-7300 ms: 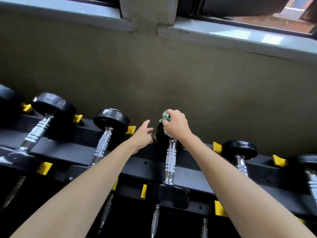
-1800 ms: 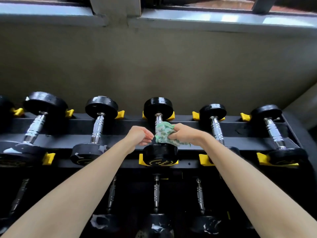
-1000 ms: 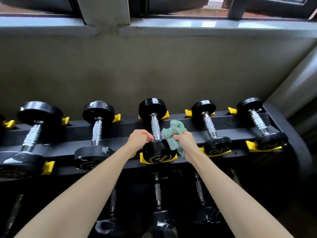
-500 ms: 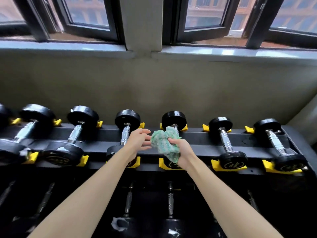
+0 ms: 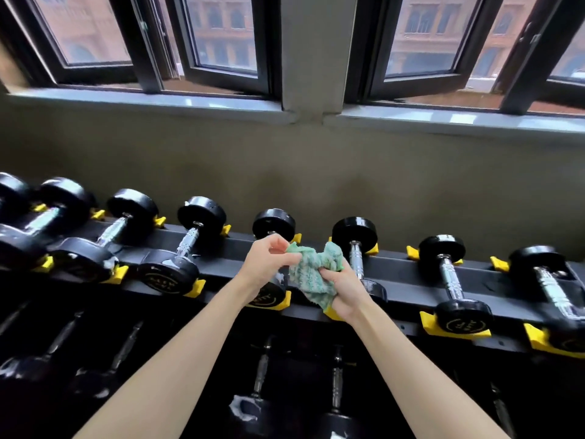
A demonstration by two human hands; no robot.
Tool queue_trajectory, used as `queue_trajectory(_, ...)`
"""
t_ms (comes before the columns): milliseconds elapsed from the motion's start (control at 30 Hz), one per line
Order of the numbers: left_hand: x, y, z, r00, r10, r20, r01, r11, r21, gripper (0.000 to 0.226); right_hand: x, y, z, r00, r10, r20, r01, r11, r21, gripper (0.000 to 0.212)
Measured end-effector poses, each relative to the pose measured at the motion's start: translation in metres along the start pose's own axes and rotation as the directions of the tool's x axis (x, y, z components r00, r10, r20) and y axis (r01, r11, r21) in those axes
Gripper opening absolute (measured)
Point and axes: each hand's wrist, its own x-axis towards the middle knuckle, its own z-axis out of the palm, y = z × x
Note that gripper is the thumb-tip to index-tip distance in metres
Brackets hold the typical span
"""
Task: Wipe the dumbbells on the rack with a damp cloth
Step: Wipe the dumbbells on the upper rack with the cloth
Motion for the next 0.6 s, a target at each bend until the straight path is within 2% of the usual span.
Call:
queue_trajectory(100,0.01,0.005,-0.012,0.999,0.033,0.02,-0.03,0.993,-0.111,0.021,0.005,-0.002,0.012,0.992,-0.075,-0.106,0.066,0.994,-0.088,0.045)
queue_trajectory(167,0.017,0.007,-0.019,0.994,0.11,0.002,-0.109,0.988,-0.111,0.02,0.009,0.0,0.024,0.971,-0.107,-0.216,0.067,0.98,-0.185,0.037)
queue_trajectory(233,0.024,0.01,-0.026,0.981,0.192,0.023,-0.19,0.98,-0.062,0.02,0.015,0.003,0.04,0.952,-0.072,-0.298,0.006,0.976,-0.218,0.029)
queue_trajectory(267,0.027,0.012,-0.03,0.971,0.232,0.055,-0.231,0.973,-0.03,0.021,0.019,0.004,0.05,0.955,-0.038,-0.294,-0.015,0.984,-0.177,0.028)
queue_trajectory(333,0.034,0.013,-0.039,0.947,0.287,0.145,-0.294,0.955,0.029,0.022,0.026,0.002,0.068,0.966,0.037,-0.257,-0.027,0.999,0.042,0.03)
queue_trajectory(400,0.043,0.014,-0.052,0.93,0.292,0.224,-0.32,0.942,0.103,0.017,0.027,-0.001,0.082,0.985,0.063,-0.161,-0.006,0.943,0.334,0.034)
queue_trajectory(433,0.047,0.014,-0.058,0.928,0.277,0.25,-0.317,0.939,0.136,0.014,0.025,-0.003,0.086,0.995,0.051,-0.088,-0.008,0.905,0.425,0.04)
queue_trajectory(467,0.051,0.013,-0.066,0.926,0.249,0.283,-0.298,0.943,0.147,0.012,0.024,-0.003,0.091,0.999,0.036,-0.016,-0.025,0.89,0.455,0.048)
queue_trajectory(533,0.053,0.013,-0.077,0.912,0.176,0.37,-0.216,0.974,0.069,0.011,0.02,-0.004,0.101,0.997,0.023,0.074,-0.05,0.923,0.381,0.055)
queue_trajectory(600,0.054,0.014,-0.084,0.895,0.127,0.428,-0.105,0.992,-0.076,0.014,0.022,0.001,0.11,0.999,0.012,0.052,-0.026,0.957,0.289,0.034)
